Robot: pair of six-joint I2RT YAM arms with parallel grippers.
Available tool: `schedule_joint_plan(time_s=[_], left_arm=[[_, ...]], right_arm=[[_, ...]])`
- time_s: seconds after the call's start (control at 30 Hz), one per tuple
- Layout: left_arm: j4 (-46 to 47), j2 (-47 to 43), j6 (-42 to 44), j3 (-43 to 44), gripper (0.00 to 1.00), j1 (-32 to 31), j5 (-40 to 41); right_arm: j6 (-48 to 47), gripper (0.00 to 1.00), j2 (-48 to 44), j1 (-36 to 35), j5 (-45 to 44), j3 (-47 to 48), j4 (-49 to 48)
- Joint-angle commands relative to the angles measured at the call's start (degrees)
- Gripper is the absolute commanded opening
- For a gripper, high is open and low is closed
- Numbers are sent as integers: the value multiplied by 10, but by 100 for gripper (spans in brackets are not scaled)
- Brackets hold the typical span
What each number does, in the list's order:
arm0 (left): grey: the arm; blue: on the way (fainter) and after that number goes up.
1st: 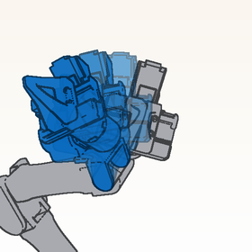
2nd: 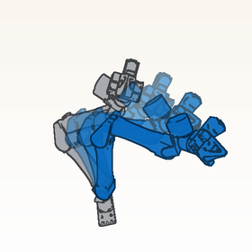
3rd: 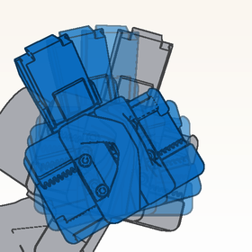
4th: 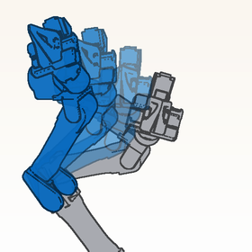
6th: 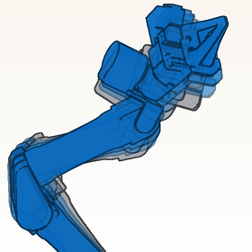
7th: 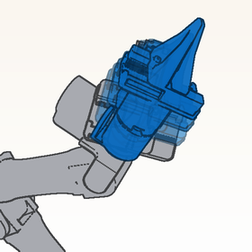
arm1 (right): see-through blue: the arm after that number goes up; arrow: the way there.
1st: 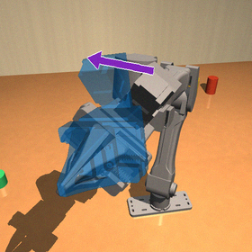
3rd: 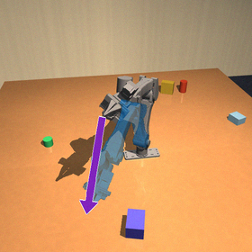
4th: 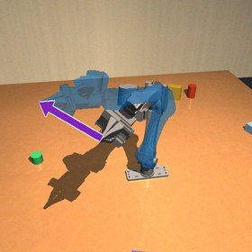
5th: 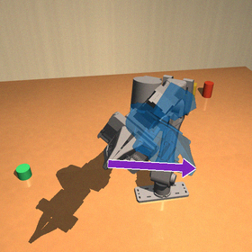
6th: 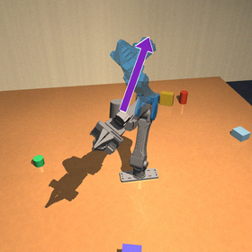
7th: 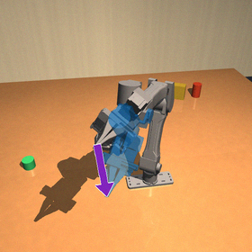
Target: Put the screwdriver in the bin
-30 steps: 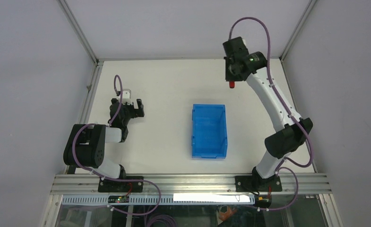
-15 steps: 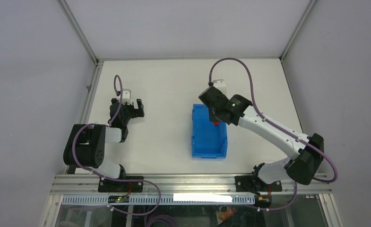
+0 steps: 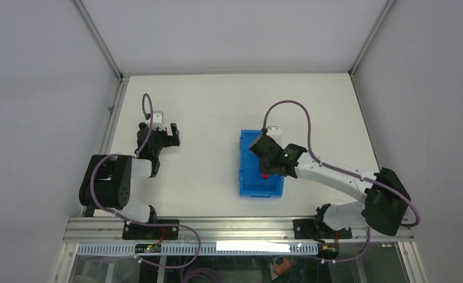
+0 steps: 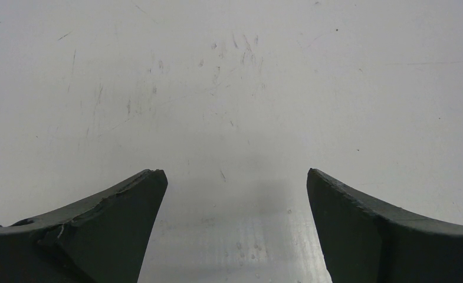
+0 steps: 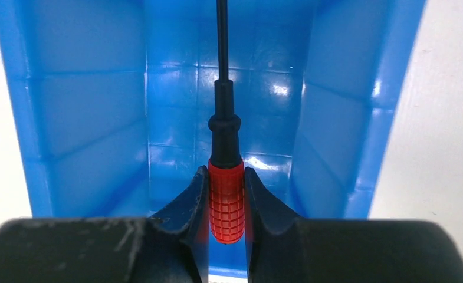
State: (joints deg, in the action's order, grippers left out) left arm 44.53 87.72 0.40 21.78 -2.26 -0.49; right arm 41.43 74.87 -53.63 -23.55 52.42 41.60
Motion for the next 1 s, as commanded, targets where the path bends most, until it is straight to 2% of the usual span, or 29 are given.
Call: schedule_joint_plan(time_s=[0.0, 0.17, 0.33, 0.57, 0.77, 0.83, 0.9, 0.93, 0.97], left_arm=[[15, -13, -9, 2, 99, -3, -6], [15, -13, -9, 2, 99, -3, -6], [15, -14, -9, 2, 99, -3, -6], [15, -13, -9, 2, 99, -3, -6], [15, -13, -9, 2, 99, -3, -6], [15, -13, -9, 2, 99, -3, -6], [15, -13, -9, 2, 99, -3, -6], [15, -13, -9, 2, 99, -4, -6], [15, -13, -9, 2, 99, -4, -6]], right_arm=[[41, 0, 15, -3, 22, -21, -98], [46, 3, 43, -4, 27, -44, -133], [49, 16, 73, -4, 12, -44, -120], [33, 46, 69, -4, 10, -2, -83], [-15, 56, 19, -3, -45, 92, -15], [-36, 64, 3, -2, -64, 118, 2], [-60, 76, -8, 6, -74, 143, 15], [-74, 83, -13, 15, -81, 153, 22], [-82, 95, -19, 26, -81, 161, 28]])
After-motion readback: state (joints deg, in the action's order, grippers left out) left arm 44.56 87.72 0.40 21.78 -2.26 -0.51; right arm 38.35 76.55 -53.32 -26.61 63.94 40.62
